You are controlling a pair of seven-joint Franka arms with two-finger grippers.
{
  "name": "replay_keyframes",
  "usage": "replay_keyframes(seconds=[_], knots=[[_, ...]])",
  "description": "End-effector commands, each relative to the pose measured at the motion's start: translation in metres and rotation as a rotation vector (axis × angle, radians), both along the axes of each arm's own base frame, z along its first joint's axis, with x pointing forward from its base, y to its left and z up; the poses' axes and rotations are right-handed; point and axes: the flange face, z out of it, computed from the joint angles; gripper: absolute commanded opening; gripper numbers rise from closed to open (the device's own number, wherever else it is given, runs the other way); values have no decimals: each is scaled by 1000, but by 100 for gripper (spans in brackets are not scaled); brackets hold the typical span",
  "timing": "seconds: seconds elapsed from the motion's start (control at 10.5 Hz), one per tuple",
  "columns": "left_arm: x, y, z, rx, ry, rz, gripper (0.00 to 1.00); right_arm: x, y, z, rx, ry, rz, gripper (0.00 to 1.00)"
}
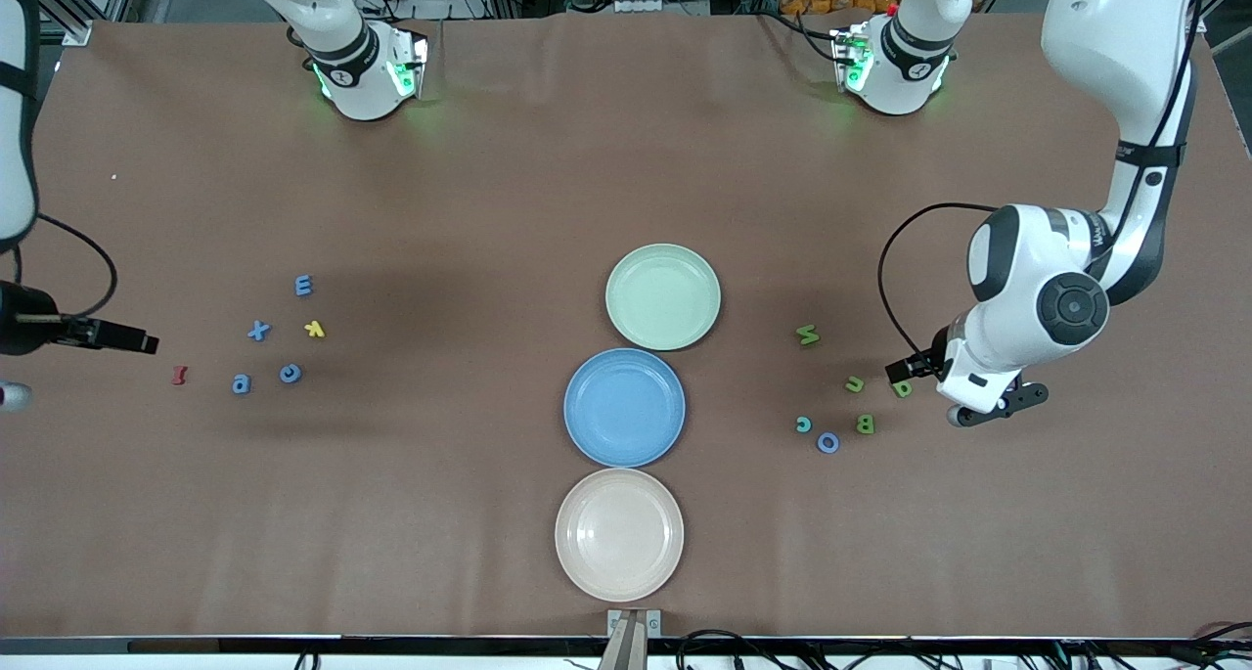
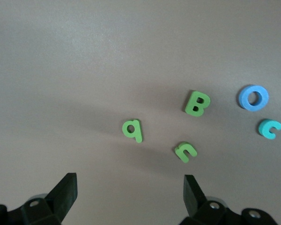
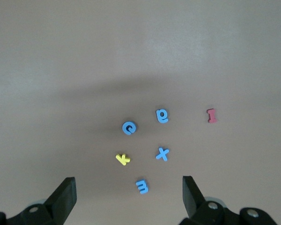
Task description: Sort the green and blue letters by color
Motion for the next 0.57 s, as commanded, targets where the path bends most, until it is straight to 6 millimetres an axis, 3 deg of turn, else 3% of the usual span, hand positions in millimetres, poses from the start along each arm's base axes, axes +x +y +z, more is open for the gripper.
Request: replay_keyframes(seconds=[0.0,0.09,0.19,0.47], knots=[[5,-1,-27,22,-31,91,100,-6,8,-37,13,-9,20,100],[6,0,-34,23,-36,117,100,-8,23,-48,7,-36,37,100],[6,0,-43,22,-39,129,100,-18,24,-63,-1,-68,33,100],[2,6,-60,20,-63,144,100,-66,49,-111,-9,-115,111,100]])
